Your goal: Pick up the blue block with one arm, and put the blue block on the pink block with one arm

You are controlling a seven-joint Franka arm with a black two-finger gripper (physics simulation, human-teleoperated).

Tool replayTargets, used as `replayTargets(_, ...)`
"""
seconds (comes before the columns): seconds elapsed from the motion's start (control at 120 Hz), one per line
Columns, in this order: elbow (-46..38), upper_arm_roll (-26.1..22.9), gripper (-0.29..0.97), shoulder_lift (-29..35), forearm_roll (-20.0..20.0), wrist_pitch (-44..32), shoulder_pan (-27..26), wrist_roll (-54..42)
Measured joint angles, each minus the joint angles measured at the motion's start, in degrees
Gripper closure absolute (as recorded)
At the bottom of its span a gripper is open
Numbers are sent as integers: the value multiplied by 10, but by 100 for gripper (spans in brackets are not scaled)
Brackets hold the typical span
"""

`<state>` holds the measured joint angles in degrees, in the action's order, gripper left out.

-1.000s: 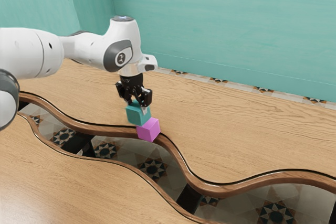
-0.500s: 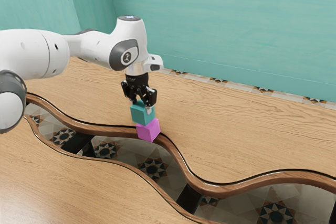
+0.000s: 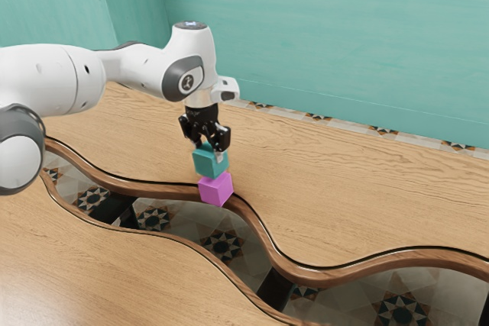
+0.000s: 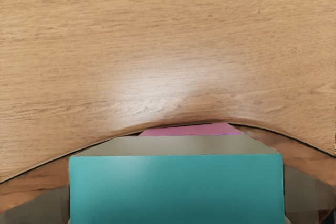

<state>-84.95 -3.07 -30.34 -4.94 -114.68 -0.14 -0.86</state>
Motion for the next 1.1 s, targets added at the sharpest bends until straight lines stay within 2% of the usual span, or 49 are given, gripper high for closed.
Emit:
replayTargets(0.475, -19, -3, 41, 10, 1, -10, -1, 1)
replayTargets(0.608, -19, -4, 24, 11, 6, -11, 0, -2)
replayTargets(0.733, -19, -3, 13, 12, 9, -11, 0, -5)
replayTargets(0.95, -19, -3, 5, 88, 12, 23, 0, -9)
replayTargets(1.1, -18, -3, 2, 100, 12, 47, 0, -12)
